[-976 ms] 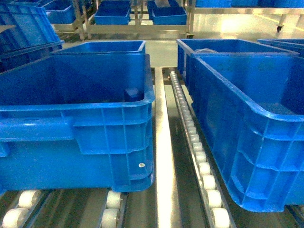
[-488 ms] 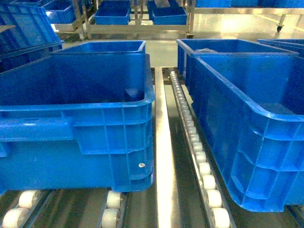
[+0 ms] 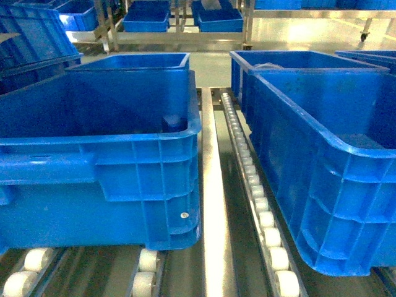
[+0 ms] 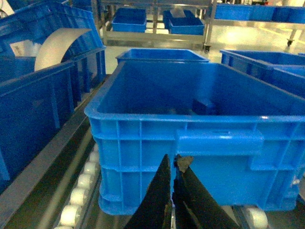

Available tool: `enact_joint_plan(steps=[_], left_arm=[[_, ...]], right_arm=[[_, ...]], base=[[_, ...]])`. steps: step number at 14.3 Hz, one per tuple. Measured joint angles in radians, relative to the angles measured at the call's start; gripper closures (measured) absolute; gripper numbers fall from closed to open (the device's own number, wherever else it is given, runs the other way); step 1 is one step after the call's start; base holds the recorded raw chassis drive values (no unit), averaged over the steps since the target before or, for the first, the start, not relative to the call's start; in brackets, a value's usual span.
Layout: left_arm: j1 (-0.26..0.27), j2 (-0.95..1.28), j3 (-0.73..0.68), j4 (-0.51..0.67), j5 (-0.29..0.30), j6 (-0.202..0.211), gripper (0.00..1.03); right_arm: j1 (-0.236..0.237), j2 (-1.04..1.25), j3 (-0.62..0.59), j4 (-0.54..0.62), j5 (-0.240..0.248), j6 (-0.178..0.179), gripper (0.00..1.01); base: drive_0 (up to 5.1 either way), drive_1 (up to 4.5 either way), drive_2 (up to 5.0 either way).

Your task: Sort blue parts and orange caps into right shelf containers

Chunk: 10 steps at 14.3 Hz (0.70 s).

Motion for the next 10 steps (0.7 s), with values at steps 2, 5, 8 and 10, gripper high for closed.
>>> enact_joint_plan(steps=[2,5,8,10], left_arm=[[0.000,-0.077,0.003,-0.051,0.003,0.001,1.01],[0.001,-0.078,-0.001,-0.055,0.002,0.003,1.01],[0.001,-0.078,-0.001,-0.055,0.002,0.003,0.65],[0.001,-0.078,-0.001,-0.055,0.002,0.003,0.36]], right_arm=[[0.000,0.002,0.000,-0.010,0.000,0.000,1.00],[0.000,0.002,0.000,-0.006,0.000,0.000,1.00],[0.000,0.002,0.000,-0.006,0.000,0.000,0.61],[0.000,0.002,0.000,-0.006,0.000,0.000,0.34]], base=[[0.0,0.00,0.0],[0.0,0.00,0.0],[0.0,0.00,0.0],[0.0,0.00,0.0]])
